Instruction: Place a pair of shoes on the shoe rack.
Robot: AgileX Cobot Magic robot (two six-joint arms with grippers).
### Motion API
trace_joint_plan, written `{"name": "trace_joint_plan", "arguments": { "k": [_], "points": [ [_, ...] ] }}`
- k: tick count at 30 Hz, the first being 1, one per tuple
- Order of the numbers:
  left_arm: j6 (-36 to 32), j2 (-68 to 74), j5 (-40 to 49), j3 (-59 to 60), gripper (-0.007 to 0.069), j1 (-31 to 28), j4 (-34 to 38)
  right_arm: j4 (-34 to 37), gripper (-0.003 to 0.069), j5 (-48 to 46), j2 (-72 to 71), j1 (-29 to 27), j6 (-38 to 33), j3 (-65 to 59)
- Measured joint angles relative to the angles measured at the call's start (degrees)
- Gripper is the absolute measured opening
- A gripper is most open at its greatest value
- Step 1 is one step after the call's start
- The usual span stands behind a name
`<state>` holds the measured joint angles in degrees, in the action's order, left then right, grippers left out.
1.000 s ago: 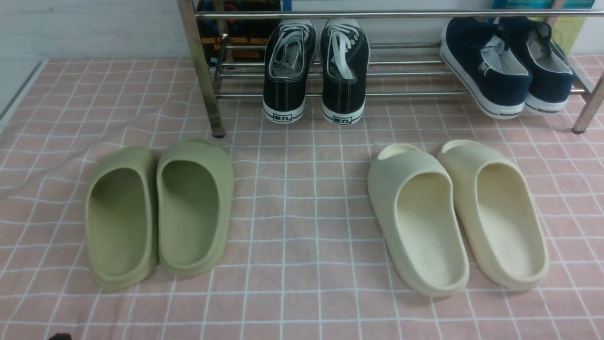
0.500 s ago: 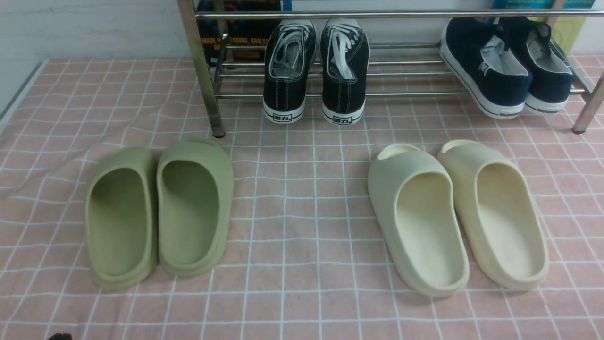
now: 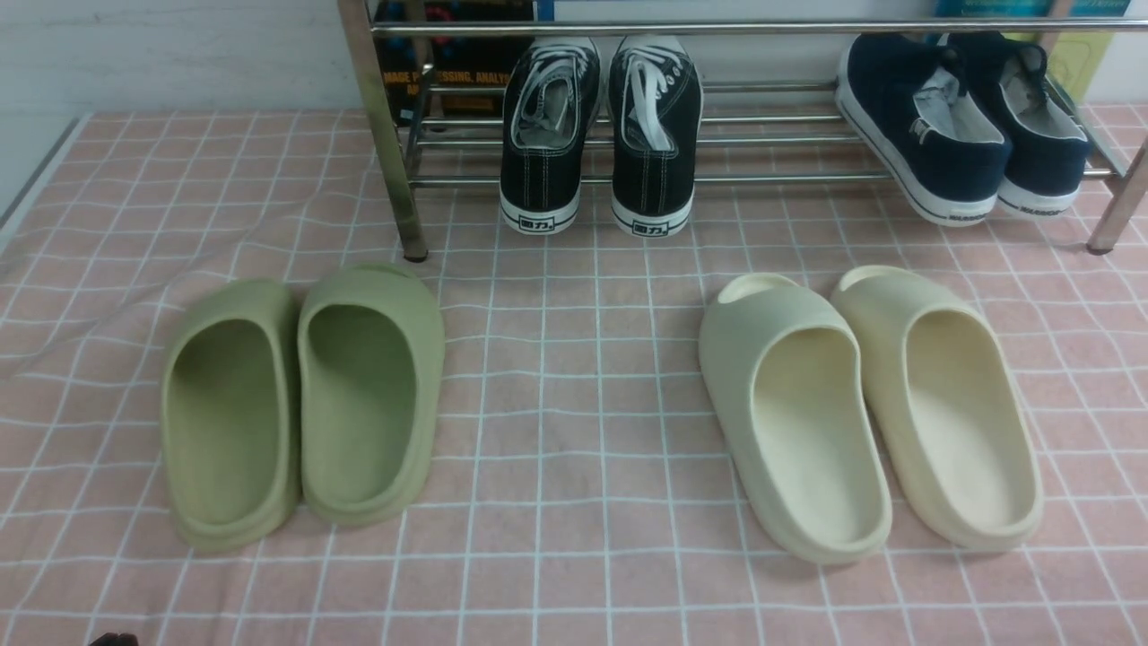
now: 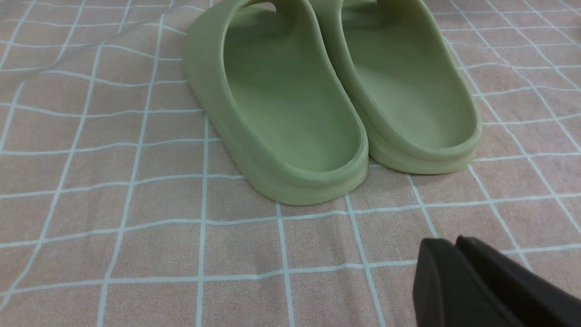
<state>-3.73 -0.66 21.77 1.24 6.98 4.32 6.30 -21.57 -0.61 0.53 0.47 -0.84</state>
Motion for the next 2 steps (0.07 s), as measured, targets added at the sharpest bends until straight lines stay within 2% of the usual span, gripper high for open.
{"name": "trace_joint_plan", "arguments": {
  "k": [2],
  "points": [
    [0.00,0.00,0.00,0.00,0.0064,0.00,0.00,0.00,0.0240,0.00,0.00,0.00,0.00,0.00]
  ]
}}
